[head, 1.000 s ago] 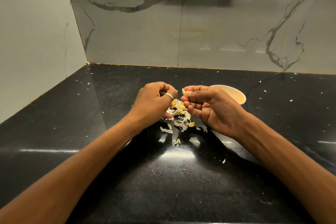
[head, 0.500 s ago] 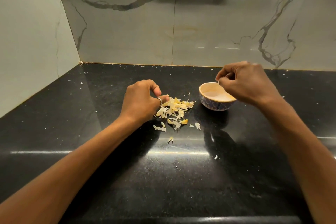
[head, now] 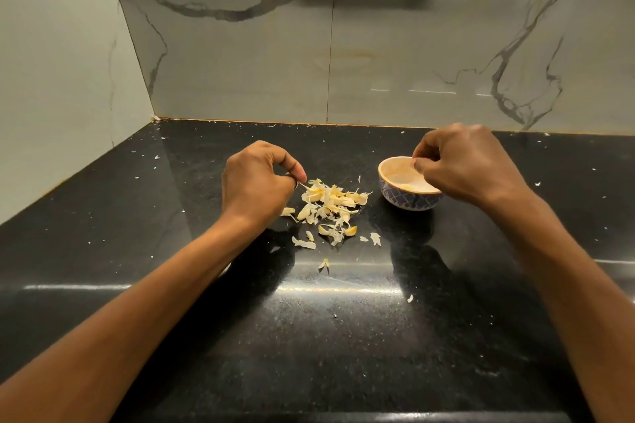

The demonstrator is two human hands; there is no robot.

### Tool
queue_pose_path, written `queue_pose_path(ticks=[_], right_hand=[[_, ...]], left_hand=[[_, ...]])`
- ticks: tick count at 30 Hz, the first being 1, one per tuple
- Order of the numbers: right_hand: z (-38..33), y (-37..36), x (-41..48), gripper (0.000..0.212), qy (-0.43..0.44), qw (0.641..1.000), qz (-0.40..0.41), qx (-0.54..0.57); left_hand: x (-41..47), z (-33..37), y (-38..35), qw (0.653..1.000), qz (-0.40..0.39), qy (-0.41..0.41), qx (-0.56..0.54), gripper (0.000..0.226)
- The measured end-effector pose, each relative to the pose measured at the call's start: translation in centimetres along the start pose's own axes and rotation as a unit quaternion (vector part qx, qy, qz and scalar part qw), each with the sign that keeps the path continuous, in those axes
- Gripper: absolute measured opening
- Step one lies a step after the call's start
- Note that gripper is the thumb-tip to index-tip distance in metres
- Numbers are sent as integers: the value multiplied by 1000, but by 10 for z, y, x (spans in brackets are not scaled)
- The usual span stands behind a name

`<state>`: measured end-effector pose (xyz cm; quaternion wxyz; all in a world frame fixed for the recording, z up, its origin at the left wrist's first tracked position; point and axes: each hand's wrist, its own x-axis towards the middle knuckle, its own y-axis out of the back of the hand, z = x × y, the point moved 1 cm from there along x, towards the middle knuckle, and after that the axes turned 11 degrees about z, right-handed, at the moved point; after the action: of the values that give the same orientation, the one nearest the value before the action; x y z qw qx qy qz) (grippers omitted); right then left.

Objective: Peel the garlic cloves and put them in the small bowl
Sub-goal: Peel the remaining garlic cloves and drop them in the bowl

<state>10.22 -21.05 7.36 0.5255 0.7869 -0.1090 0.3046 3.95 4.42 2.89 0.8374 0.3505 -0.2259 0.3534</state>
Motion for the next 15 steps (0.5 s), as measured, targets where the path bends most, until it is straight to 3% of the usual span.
queue_pose_path(ticks=[6, 10, 15], right_hand=[[-19, 0, -3, 8, 71, 990, 48, 112], [-52, -11, -4, 7, 139, 969, -41, 201], [-86, -40, 6, 14, 212, 959, -126, 138]], left_hand=[[2, 0, 1, 1000, 3, 15, -1, 38], [5, -6, -3, 1000, 8, 24, -9, 37], [6, -10, -2, 1000, 17, 21, 1, 38]])
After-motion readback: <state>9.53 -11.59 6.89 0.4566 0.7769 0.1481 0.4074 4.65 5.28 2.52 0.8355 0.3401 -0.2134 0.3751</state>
